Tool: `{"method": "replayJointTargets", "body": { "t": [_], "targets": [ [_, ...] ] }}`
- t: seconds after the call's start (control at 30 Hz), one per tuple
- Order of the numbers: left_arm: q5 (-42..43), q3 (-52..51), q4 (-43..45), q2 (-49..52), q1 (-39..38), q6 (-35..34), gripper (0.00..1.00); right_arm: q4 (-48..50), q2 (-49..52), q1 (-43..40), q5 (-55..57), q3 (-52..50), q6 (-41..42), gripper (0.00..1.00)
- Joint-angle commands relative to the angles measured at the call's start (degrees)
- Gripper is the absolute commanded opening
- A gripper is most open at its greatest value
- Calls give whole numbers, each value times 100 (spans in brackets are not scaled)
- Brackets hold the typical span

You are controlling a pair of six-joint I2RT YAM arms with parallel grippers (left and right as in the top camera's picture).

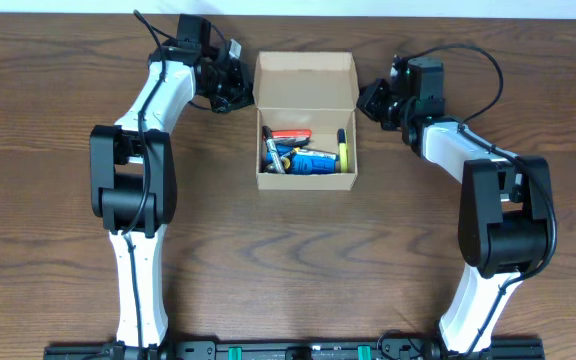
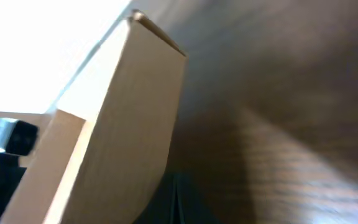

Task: Pack container
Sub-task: 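Bring both grippers to the box lid flaps at its back edge, then fold the lid forward over the box with both grippers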

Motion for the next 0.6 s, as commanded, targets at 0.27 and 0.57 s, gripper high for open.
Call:
{"method": "replayJointTargets", "body": {
  "t": [0.27,0.57],
  "targets": [
    [605,22,20,-247,162,490,6,424,66,-98,-1158,96,-538,1],
    [621,22,2,-935,164,844,6,1270,66,-133,-2059,96,-560,2]
  ]
}}
